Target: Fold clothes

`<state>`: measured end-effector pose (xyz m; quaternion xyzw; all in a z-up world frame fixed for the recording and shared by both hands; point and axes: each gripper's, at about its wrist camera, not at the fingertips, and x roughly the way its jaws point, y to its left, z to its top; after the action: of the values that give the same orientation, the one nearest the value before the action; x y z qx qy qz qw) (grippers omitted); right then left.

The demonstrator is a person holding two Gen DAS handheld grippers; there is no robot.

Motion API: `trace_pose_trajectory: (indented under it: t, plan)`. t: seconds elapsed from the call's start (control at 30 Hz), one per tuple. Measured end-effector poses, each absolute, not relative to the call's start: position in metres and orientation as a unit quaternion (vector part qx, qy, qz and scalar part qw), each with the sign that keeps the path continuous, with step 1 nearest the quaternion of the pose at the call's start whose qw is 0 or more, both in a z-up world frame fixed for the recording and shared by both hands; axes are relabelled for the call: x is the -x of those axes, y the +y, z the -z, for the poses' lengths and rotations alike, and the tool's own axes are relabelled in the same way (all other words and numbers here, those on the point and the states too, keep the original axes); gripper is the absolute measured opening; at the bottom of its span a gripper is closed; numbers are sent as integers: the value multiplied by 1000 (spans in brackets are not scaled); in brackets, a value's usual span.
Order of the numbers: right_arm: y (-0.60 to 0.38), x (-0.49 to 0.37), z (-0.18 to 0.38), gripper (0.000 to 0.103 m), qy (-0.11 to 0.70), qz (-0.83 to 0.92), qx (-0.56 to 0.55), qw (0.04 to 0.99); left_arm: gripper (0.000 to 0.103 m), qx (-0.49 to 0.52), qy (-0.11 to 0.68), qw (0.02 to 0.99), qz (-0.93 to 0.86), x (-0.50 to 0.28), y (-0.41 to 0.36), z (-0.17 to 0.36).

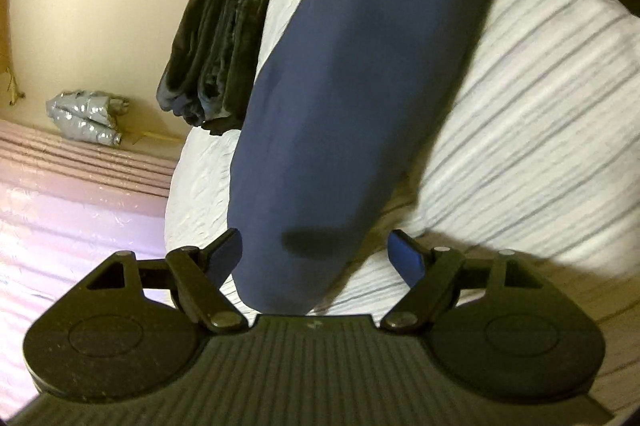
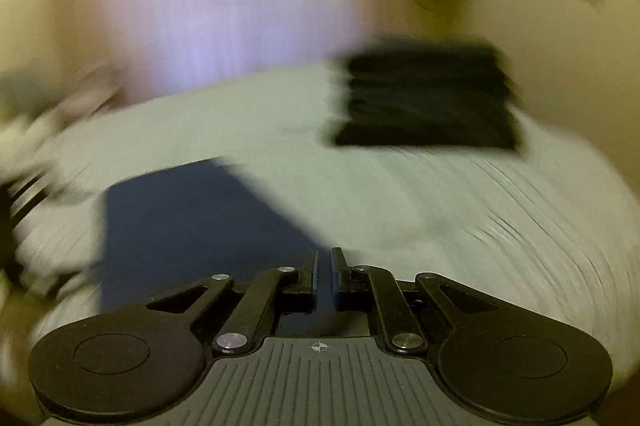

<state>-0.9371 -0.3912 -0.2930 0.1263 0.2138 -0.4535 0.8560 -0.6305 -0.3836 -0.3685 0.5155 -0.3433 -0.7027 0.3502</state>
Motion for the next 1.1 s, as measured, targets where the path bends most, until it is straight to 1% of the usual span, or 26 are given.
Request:
trace_pose_trajectory:
  t: [0.03, 0.07, 0.13, 0.23, 0.27, 0.3, 0.33, 0.37, 0.4, 0.43, 0.53, 0.6, 0.63, 0.67, 0.83, 0.93, 0.97, 1.0, 1.03, 1.1]
  plan:
    - [-374, 917, 296, 82, 229, 423, -95, 871, 78, -512, -337, 355, 706, 630, -388, 368]
    - [-357, 897, 301, 94, 243, 389, -64, 886, 78, -509, -334, 358, 708, 629, -391, 367]
    - [-333, 860, 315, 94, 272, 334, -22, 902, 78, -505, -333, 363, 709, 628, -393, 364]
    - [-323, 819, 337, 94, 319, 317, 50, 892, 78, -505, -343, 361, 706, 625, -392, 365]
    - [-325, 808, 342, 92, 333, 323, 80, 882, 78, -505, -346, 359, 704, 624, -392, 366]
    - [-326, 798, 348, 87, 346, 328, 111, 872, 78, -505, -349, 357, 704, 623, -392, 368]
    - [-328, 788, 353, 77, 359, 333, 141, 861, 78, -506, -350, 356, 704, 621, -393, 369]
    - [-331, 780, 360, 70, 380, 337, 168, 845, 78, -506, -349, 355, 704, 620, -394, 370]
    - [-334, 772, 366, 66, 402, 340, 192, 828, 78, -506, -348, 355, 705, 620, -396, 372]
    - [-337, 768, 374, 64, 418, 341, 213, 814, 78, -505, -347, 355, 706, 619, -396, 373]
    - [-342, 765, 392, 63, 452, 334, 281, 778, 78, -501, -345, 359, 708, 618, -398, 375]
    - [-348, 776, 386, 44, 447, 324, 281, 785, 78, -501, -359, 357, 702, 620, -396, 377]
    - [-352, 781, 382, 30, 442, 320, 277, 791, 78, -502, -369, 354, 697, 621, -395, 378]
    - [-354, 787, 376, 24, 435, 321, 273, 796, 78, -503, -381, 351, 692, 622, -394, 380]
    - [-361, 823, 338, 22, 411, 334, 241, 813, 78, -507, -442, 342, 656, 635, -388, 389]
    - [-351, 841, 327, 22, 410, 329, 231, 819, 78, -514, -455, 332, 646, 647, -385, 393]
    - [-347, 845, 326, 22, 412, 325, 228, 820, 72, -521, -456, 326, 644, 651, -384, 395]
    - [-342, 849, 327, 22, 415, 323, 225, 820, 59, -529, -456, 321, 640, 654, -382, 396]
    - [-339, 852, 330, 22, 417, 323, 222, 820, 56, -538, -454, 317, 636, 657, -380, 398]
    - [-334, 856, 331, 22, 413, 327, 219, 821, 41, -552, -448, 313, 630, 661, -377, 398]
